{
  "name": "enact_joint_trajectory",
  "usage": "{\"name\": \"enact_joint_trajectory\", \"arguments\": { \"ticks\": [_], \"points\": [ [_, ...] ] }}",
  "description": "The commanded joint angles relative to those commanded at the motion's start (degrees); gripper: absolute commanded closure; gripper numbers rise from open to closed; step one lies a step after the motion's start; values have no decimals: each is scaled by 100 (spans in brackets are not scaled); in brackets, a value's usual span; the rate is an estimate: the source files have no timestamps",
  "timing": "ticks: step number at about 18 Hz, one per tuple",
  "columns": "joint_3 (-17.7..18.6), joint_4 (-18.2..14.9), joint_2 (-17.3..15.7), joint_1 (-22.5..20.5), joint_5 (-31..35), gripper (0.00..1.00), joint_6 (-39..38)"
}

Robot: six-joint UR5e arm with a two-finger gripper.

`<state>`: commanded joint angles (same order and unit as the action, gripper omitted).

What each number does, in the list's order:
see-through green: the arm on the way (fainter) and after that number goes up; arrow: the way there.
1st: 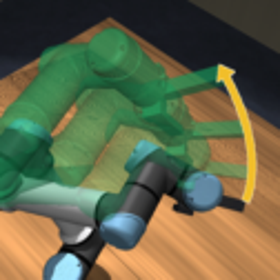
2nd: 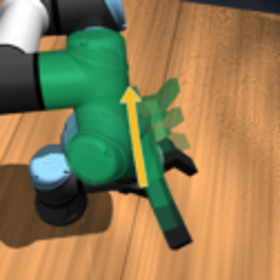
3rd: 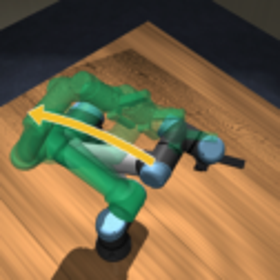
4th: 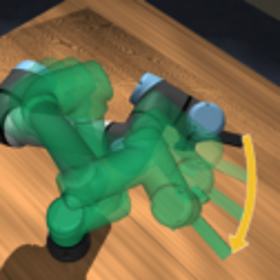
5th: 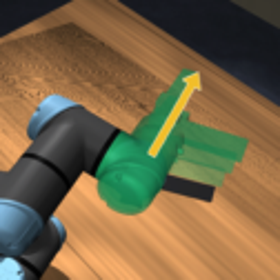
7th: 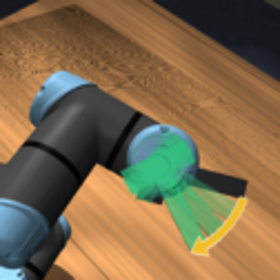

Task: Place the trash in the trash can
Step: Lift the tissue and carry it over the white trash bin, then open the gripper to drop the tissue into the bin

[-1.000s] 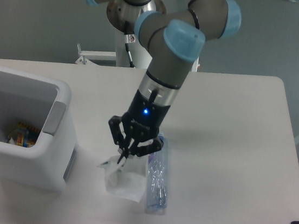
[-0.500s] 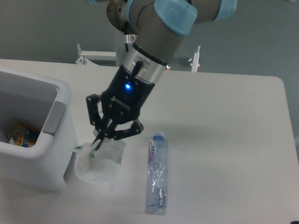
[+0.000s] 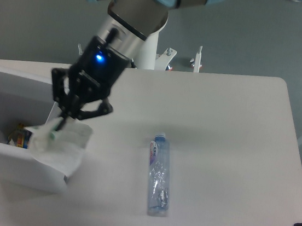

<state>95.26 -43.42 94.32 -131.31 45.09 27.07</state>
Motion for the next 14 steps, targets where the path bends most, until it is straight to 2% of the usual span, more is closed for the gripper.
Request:
{"name": "enact_joint_trajectory", "arguments": {
  "ticks": [2, 5, 6, 7, 9, 10, 11, 14],
  "points": [
    [150, 0, -167, 114, 0, 100, -131],
    [159, 0, -203, 229, 0, 98, -413],
    [142, 0, -177, 272, 0, 84, -413],
    [116, 17, -133, 316, 0, 66, -387],
    [98, 35, -54, 396, 0, 20, -273],
    [98, 44, -36, 413, 0, 4, -220],
    [98, 44, -36, 413, 0, 0, -202],
    [63, 53, -27, 413, 0, 0, -202]
  ]
}}
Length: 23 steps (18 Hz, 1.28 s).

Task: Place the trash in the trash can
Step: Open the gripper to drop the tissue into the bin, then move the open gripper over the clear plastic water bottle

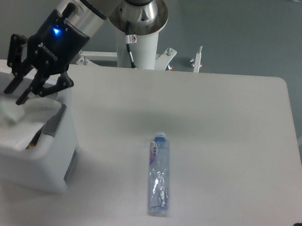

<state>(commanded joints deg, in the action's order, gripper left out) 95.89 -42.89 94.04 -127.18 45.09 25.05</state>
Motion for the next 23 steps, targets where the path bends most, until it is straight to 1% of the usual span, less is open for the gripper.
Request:
{"name": "enact_joint_trajectory", "arguments": {
  "ticks": [3, 6, 8, 10, 12, 14, 15, 18, 21, 23],
  "points": [
    [-61, 0, 79, -44, 9, 0, 9],
    [-184, 0, 175, -324, 9, 0, 17],
    [-421, 0, 368, -465, 9, 0, 9],
    [-719, -9, 649, -597, 17, 0, -44],
    [-1062, -53, 1035, -720, 18, 0, -262],
    [-1300, -53, 1352, -764, 18, 0, -517],
    [-1362, -53, 1484, -773, 26, 0, -571],
    [-1371, -62, 1740, -931, 79, 0, -545],
    [-1301, -88, 1836, -1422, 79, 0, -483],
    [-1240, -210, 1898, -1608, 105, 0, -483]
  ]
}}
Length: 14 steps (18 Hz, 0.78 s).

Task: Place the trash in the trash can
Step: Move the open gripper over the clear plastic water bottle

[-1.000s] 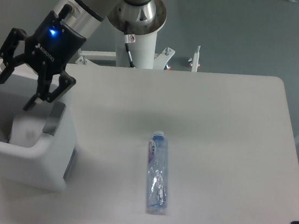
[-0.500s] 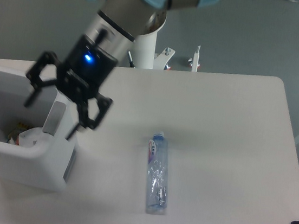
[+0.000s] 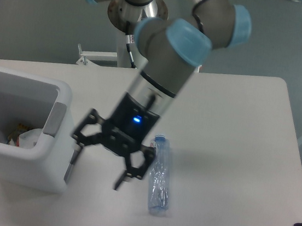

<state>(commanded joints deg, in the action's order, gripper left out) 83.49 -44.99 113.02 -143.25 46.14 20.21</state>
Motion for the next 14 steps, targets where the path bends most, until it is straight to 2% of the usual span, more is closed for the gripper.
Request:
{"name": "enact_joint_trajectory", "arguments": {
  "ticks": [3, 6, 9, 12, 14],
  "points": [
    [-43, -132, 18, -106, 324, 0, 0],
    [-88, -404, 193, -150, 719, 0, 96],
    [-219, -782, 264, -150, 1194, 0, 237],
    [-491, -1291, 439, -106, 1309, 0, 246],
    [-510, -1363, 571, 16, 1694, 0, 246]
  ]
}}
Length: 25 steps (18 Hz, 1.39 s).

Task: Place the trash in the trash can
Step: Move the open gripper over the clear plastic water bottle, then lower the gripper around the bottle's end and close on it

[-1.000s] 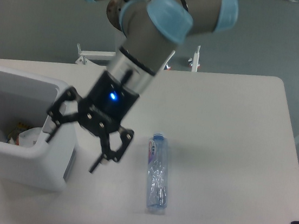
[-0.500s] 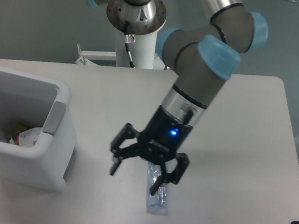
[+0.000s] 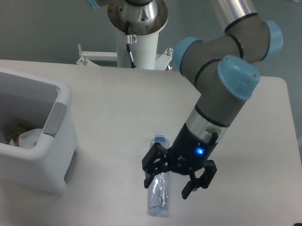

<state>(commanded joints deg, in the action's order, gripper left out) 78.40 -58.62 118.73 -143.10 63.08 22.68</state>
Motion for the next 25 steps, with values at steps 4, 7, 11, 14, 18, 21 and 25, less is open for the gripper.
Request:
{"name": "enact_joint_trajectory", "arguments": {
  "ticks": [4, 7, 11, 14, 18, 21, 25],
  "points": [
    [-44, 26, 317, 361, 844, 0, 9],
    [-26, 9, 431, 519, 1144, 0, 193],
    [-44, 9, 580, 712, 1829, 0, 211],
    [-53, 18, 625, 766, 2172, 0, 211],
    [-61, 35, 712, 827, 2437, 0, 202],
    [-105, 26, 861, 941, 2795, 0, 202],
    [-149, 26, 1099, 1082, 3245, 0, 158]
  ]
}}
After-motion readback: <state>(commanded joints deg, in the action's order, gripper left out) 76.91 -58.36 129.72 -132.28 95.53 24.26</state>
